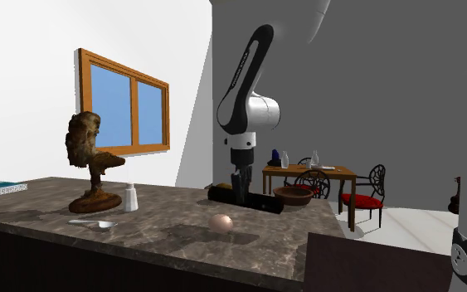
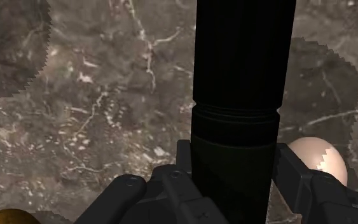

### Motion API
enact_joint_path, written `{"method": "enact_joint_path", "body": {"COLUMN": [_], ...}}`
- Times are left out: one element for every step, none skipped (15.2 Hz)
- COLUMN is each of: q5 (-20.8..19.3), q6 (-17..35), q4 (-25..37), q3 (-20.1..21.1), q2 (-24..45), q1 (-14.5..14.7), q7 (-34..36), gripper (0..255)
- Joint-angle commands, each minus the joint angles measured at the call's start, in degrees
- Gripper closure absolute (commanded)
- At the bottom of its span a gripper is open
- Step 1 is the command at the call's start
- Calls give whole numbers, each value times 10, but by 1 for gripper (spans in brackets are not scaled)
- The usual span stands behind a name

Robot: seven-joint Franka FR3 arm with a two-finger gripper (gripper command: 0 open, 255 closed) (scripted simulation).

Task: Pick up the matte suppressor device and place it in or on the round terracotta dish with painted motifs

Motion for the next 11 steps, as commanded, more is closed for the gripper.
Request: {"method": "enact_joint_path", "body": {"q5": [-7, -10, -13, -17, -20, -23, -26, -29, -32, -34, -35], "q6": [-15, -22, -29, -36, -43, -50, -57, -64, -72, -79, -80], "q4": [1, 1, 2, 2, 3, 4, 4, 5, 7, 8, 8], "q3": [-4, -6, -8, -9, -10, -12, -13, -14, -15, -16, -16], "q2": [-15, -22, -28, -35, -42, -48, -55, -61, -68, -74, -75], "q1": [2, 4, 5, 6, 7, 8, 9, 10, 10, 11, 11], "q7": [3, 5, 7, 9, 11, 13, 15, 17, 18, 20, 20], "gripper": [255, 255, 255, 255, 255, 255, 255, 255, 255, 255, 255]}}
